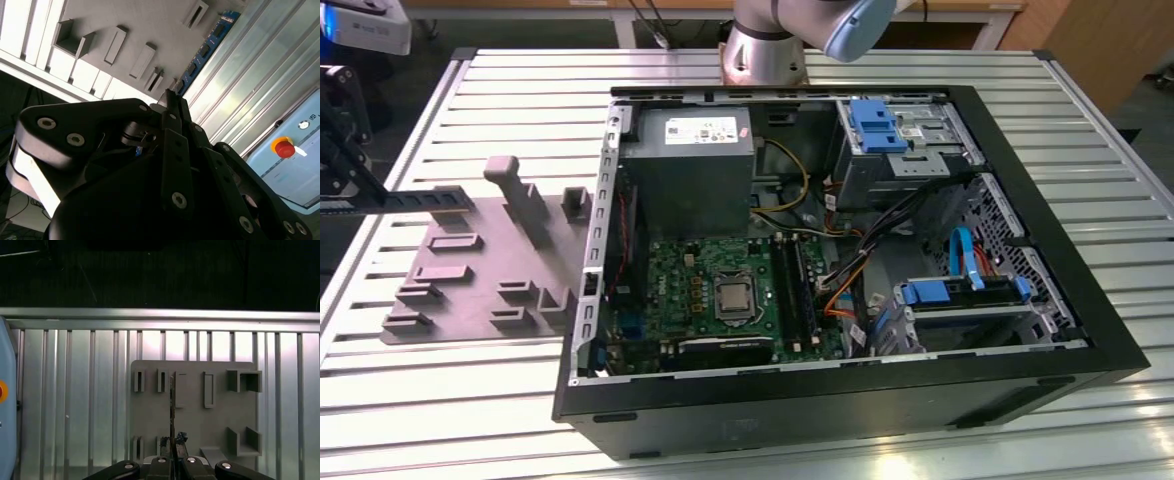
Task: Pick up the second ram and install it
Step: 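Pick up the second ram and move it above second insertion slot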
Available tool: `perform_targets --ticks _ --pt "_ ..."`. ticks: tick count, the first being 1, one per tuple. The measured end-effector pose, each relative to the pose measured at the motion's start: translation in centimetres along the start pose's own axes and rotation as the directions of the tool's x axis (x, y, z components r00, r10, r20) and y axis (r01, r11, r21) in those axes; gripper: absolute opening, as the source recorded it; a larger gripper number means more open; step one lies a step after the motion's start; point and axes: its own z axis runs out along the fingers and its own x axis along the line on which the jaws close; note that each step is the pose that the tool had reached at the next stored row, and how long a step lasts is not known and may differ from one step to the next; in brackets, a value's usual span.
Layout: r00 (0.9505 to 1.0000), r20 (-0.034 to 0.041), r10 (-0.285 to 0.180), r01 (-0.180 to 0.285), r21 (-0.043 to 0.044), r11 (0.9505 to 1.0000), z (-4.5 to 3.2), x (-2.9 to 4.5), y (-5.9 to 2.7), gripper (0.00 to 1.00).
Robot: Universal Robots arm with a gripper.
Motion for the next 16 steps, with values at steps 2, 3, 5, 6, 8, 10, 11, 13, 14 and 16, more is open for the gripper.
perform_targets --ticks 2,3,5,6,8,10,11,13,14,16 --pt "1.0000 -0.0001 0.000 0.000 -0.0001 1.0000 -0.08 -0.01 0.00 0.14" --pt "1.0000 -0.0001 0.000 0.000 -0.0001 1.0000 -0.13 -0.01 0.00 0.14" --pt "1.0000 -0.0001 0.000 0.000 -0.0001 1.0000 -0.22 -0.02 0.01 0.14" --pt "1.0000 -0.0001 0.000 0.000 -0.0001 1.0000 -0.28 -0.02 0.01 0.14" --pt "1.0000 -0.0001 0.000 0.000 -0.0001 1.0000 -0.38 -0.03 0.01 0.14" --pt "1.0000 -0.0001 0.000 0.000 -0.0001 1.0000 -0.47 -0.04 0.01 0.14" --pt "1.0000 -0.0001 0.000 0.000 -0.0001 1.0000 -0.51 -0.05 0.01 0.14" --pt "1.0000 -0.0001 0.000 0.000 0.0000 1.0000 -0.58 -0.05 0.01 0.14" --pt "1.0000 -0.0001 0.000 0.000 -0.0001 1.0000 -0.62 -0.06 0.02 0.14" --pt "1.0000 -0.0001 0.000 0.000 -0.0001 1.0000 -0.68 -0.07 0.02 0.14"
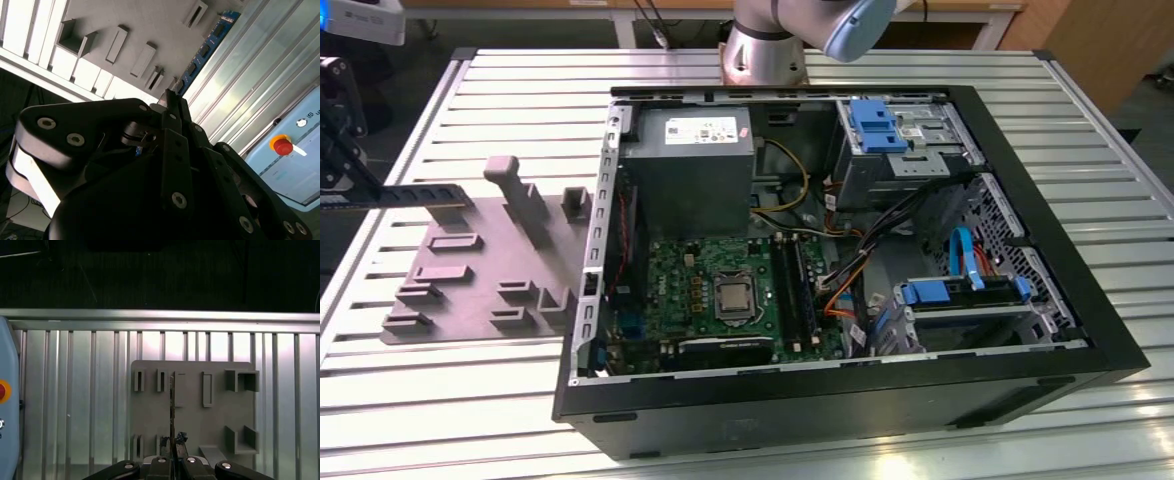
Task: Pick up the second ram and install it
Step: 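Pick up the second ram and move it above second insertion slot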
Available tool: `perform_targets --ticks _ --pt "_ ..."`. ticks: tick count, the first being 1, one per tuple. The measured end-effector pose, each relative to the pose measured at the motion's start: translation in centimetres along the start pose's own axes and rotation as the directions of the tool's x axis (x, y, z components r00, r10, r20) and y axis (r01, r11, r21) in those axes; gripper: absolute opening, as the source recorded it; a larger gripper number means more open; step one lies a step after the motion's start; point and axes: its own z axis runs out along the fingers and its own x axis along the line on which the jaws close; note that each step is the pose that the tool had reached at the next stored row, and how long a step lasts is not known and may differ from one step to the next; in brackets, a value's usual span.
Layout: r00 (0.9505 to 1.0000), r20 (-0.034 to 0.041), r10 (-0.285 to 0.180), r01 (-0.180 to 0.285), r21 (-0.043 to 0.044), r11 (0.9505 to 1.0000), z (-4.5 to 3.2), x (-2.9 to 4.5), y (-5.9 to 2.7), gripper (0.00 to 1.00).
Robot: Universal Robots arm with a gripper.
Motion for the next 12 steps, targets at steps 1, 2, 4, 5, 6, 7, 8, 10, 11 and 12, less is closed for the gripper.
perform_targets --ticks 1,2,4,5,6,7,8,10,11,12 --pt "1.0000 0.0000 0.000 0.000 0.0001 1.0000 -0.03 -0.01 0.00 0.14" --pt "1.0000 0.0000 0.000 0.000 0.0000 1.0000 -0.07 -0.02 0.00 0.14" --pt "1.0000 0.0000 0.000 0.000 0.0000 1.0000 -0.13 -0.03 0.00 0.14" --pt "1.0000 0.0000 0.000 0.000 0.0000 1.0000 -0.16 -0.04 0.00 0.14" --pt "1.0000 0.0000 0.000 0.000 0.0000 1.0000 -0.19 -0.05 0.00 0.14" --pt "1.0000 0.0000 0.000 0.000 0.0000 1.0000 -0.23 -0.05 0.00 0.14" --pt "1.0000 0.0000 0.000 0.000 -0.0001 1.0000 -0.27 -0.06 0.00 0.14" --pt "1.0000 0.0000 0.000 0.000 0.0001 1.0000 -0.31 -0.06 0.01 0.14" --pt "1.0000 0.0001 0.000 0.000 0.0001 1.0000 -0.33 -0.07 0.01 0.14" --pt "1.0000 0.0001 0.000 0.000 0.0001 1.0000 -0.34 -0.07 0.01 0.14"
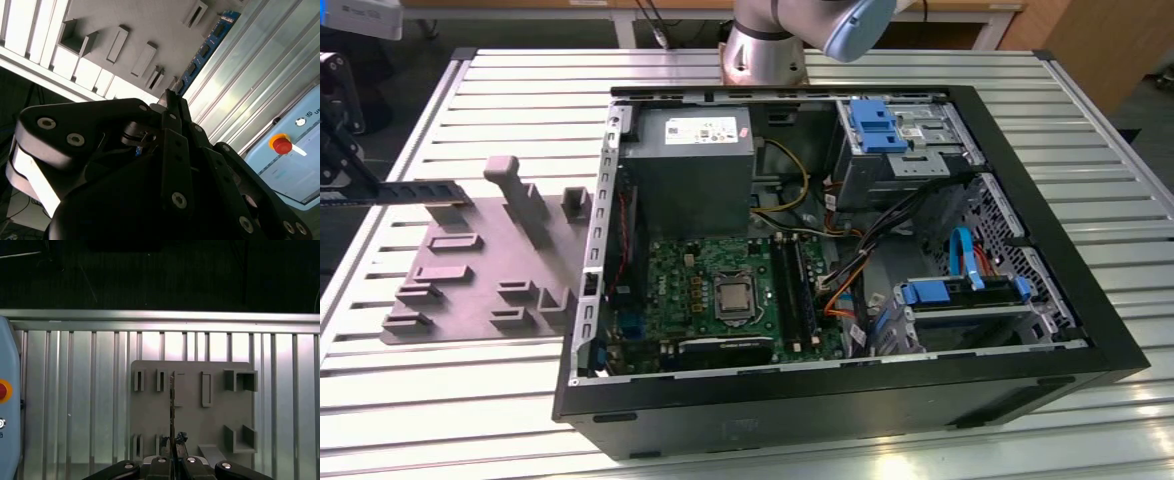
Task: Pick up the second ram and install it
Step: 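Pick up the second ram and move it above second insertion slot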
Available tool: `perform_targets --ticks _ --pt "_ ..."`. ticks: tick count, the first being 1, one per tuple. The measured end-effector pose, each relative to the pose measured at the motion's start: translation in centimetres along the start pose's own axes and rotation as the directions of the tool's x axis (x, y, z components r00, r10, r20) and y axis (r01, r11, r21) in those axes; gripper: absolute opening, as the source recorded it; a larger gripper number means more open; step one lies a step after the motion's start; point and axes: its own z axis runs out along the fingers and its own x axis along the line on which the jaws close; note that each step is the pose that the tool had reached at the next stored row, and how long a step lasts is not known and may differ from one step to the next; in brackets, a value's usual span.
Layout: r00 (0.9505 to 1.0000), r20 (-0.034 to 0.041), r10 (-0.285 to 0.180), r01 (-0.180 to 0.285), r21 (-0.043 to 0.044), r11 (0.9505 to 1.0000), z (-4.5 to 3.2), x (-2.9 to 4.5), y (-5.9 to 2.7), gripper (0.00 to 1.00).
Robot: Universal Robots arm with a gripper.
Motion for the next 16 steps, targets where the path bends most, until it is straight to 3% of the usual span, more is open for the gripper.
perform_targets --ticks 16 --pt "1.0000 -0.0002 0.000 0.000 -0.0002 1.0000 -0.38 -0.07 0.01 0.14"
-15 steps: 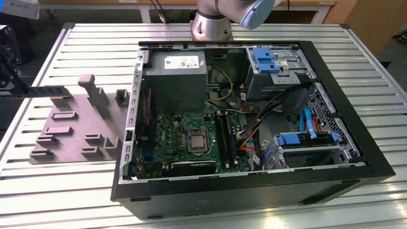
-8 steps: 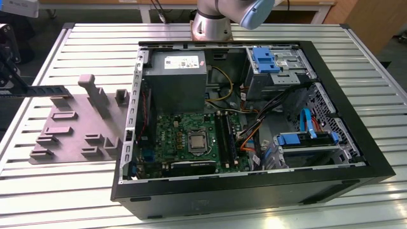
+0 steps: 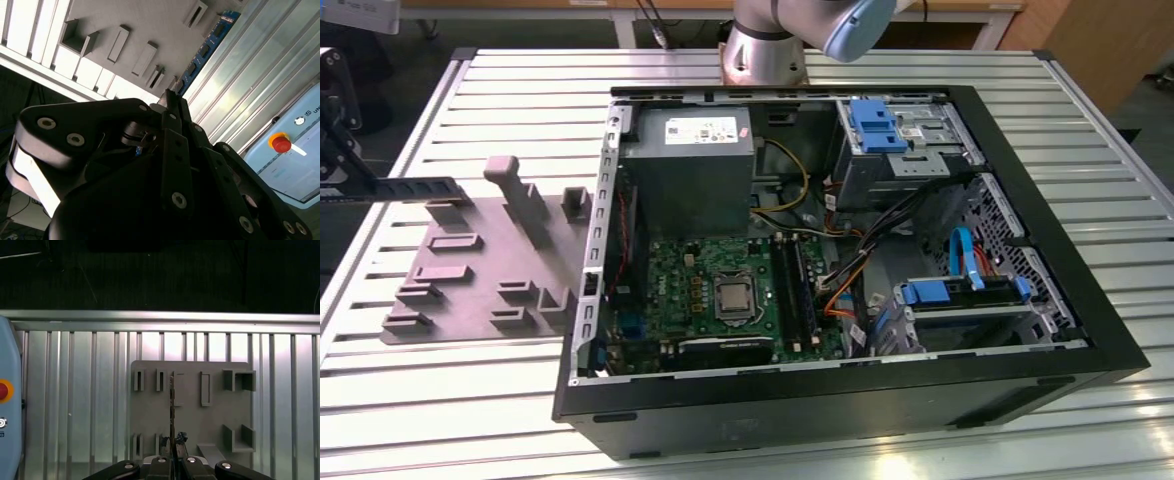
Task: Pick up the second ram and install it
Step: 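Pick up the second ram and move it above second insertion slot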
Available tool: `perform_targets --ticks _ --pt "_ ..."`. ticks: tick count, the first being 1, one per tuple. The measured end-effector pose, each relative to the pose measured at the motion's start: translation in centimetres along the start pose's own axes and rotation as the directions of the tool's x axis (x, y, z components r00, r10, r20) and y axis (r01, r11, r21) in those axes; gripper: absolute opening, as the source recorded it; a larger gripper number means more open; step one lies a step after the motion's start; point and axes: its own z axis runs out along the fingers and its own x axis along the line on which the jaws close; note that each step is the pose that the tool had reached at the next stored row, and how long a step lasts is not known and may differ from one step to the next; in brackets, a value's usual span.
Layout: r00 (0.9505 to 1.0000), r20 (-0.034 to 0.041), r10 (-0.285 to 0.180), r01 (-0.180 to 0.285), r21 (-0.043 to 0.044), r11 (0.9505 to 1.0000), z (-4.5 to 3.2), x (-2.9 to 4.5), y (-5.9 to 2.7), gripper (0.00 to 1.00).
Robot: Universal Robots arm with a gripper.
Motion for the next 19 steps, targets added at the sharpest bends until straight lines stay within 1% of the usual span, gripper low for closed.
perform_targets --ticks 19 --pt "1.0000 0.0000 0.000 0.000 -0.0001 1.0000 -0.52 -0.06 0.01 0.14"
